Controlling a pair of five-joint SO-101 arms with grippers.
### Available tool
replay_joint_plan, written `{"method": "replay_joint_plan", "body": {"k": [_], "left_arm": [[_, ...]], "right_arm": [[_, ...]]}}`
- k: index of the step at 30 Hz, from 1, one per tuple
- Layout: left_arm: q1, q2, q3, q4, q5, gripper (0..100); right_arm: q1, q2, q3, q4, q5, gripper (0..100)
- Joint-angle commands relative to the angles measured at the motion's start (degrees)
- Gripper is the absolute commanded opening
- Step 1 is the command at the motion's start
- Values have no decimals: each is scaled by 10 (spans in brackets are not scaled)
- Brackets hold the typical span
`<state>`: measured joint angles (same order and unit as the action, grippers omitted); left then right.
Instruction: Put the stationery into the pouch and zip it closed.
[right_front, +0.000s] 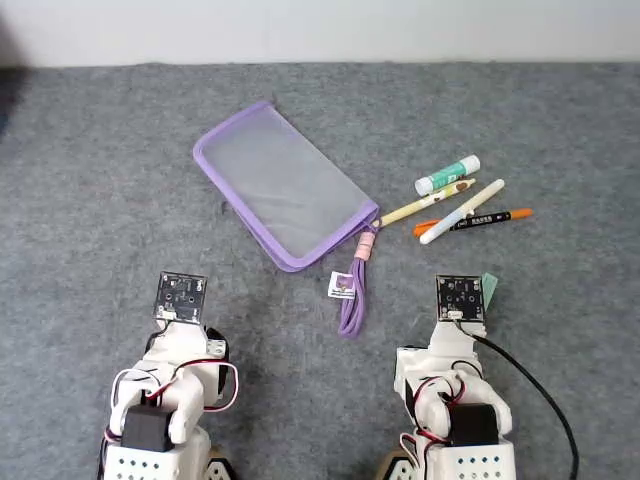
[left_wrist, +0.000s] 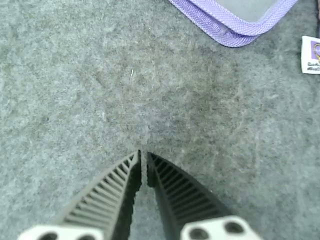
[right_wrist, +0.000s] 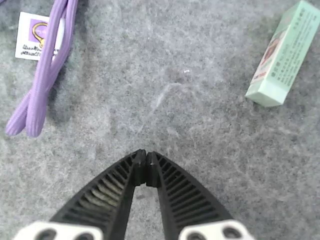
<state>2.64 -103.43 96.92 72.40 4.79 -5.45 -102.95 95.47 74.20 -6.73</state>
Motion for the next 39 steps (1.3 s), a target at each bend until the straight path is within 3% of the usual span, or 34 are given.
{"method": "replay_joint_plan", "body": {"k": [1,17,24,29,32,39], "left_arm": [[-2,-5,-5,-9,-4,23],[-2,-5,-5,-9,-4,23],[-2,-5,-5,-9,-4,23],[-2,-5,-5,-9,-4,23],[-2,-5,-5,-9,-4,23],[-2,-5,-5,-9,-4,23]], "right_arm": [[-4,-2,10,2,4,9],[21,-3,3,-1,6,9],[23,2,-86,-87,59,7],[4,22,-178,-107,26,7],[-23,111,-257,-92,-7,7],[-73,511,-514,-89,-95,8]]}}
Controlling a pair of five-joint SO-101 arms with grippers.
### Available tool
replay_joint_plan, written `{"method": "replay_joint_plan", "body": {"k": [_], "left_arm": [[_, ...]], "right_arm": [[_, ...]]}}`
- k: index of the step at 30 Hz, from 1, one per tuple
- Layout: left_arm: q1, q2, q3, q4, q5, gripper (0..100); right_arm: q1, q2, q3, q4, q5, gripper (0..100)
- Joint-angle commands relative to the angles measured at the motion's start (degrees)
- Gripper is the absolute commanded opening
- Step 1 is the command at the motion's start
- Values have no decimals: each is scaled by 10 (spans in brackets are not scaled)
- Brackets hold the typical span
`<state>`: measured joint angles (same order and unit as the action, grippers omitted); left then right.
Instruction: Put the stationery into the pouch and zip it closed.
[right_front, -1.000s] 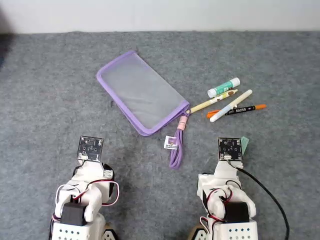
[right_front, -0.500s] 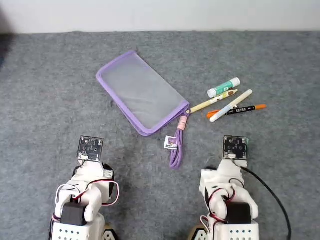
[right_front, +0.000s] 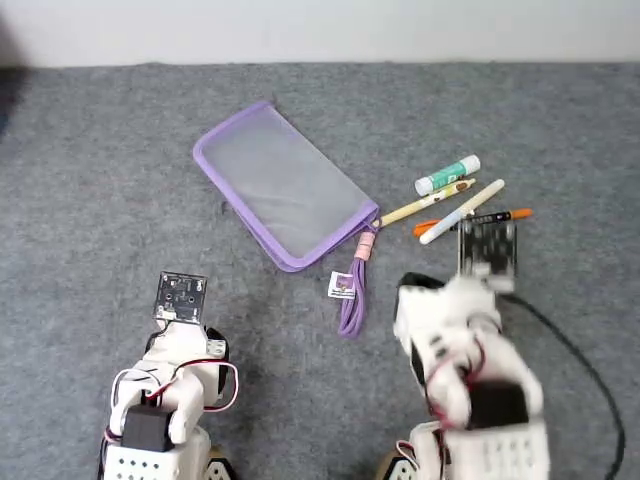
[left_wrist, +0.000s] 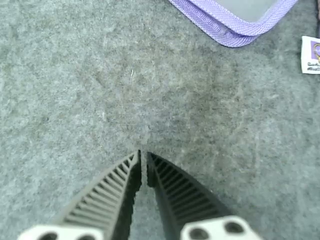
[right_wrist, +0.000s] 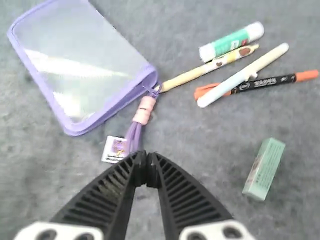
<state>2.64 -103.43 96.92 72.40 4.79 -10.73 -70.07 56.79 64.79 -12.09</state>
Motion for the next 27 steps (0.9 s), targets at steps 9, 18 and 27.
{"method": "replay_joint_plan", "body": {"k": [9,18,27], "left_arm": [[-2,-5,-5,-9,-4,23],[-2,-5,-5,-9,-4,23],[-2,-5,-5,-9,-4,23]], "right_arm": [[-67,553,-389,5,-113,9],[-67,731,-549,27,-116,14],[-73,839,-652,151,-209,270]]}}
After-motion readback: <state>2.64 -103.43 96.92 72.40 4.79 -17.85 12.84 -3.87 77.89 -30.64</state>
